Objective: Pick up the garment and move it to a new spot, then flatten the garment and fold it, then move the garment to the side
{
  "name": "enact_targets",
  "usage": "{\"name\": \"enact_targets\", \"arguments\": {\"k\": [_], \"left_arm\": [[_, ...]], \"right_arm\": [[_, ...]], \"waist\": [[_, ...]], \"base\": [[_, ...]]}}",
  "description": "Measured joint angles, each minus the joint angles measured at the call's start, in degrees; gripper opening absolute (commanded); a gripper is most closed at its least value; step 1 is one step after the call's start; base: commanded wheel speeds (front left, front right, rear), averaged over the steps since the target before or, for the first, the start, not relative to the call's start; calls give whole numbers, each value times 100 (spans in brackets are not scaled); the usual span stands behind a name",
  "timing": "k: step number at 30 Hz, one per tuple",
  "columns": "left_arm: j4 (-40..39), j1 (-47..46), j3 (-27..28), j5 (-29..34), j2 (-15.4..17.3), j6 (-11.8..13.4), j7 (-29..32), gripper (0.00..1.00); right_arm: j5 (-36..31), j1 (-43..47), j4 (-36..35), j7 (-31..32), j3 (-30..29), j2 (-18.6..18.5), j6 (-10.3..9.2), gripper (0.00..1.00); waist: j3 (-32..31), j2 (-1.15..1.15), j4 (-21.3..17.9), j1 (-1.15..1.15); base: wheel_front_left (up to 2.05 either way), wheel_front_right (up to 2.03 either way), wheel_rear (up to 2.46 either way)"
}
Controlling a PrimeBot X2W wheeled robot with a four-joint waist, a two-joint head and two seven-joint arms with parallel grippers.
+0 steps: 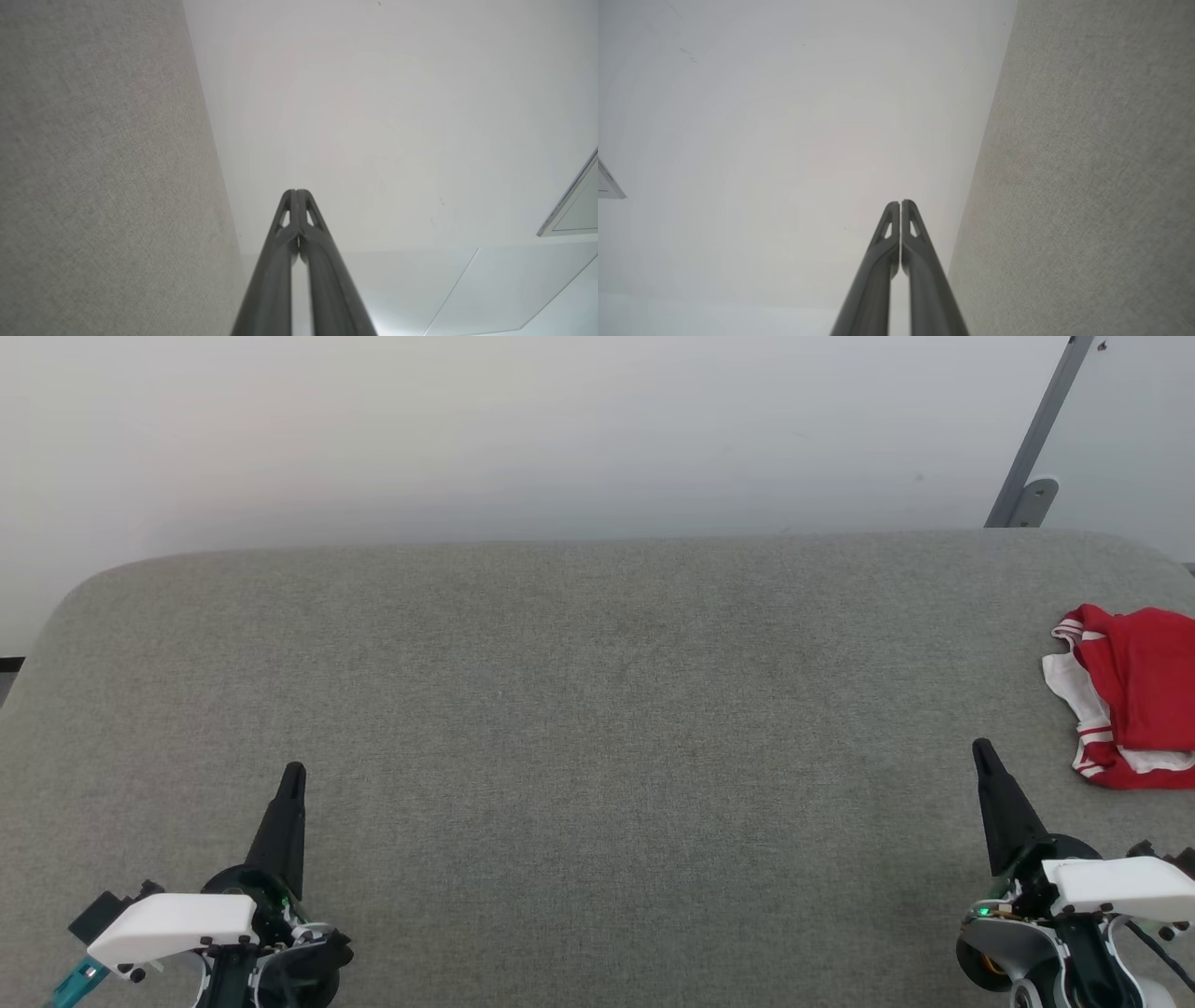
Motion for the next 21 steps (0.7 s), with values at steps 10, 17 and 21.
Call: {"name": "enact_targets", "arguments": {"k": [10,17,21], "left_arm": [[0,0,0,0,0,0,0,0],[0,0,-2,0,0,0,0,0],[0,0,-2,0,0,0,0,0]], "right_arm": [[0,0,0,0,0,0,0,0],[0,0,0,0,-1,0,0,0],[0,0,0,0,-1,0,0,0]], "waist": [[0,0,0,0],[0,0,0,0],[0,0,0,0]], "base": [[0,0,0],[0,0,0],[0,0,0]]}}
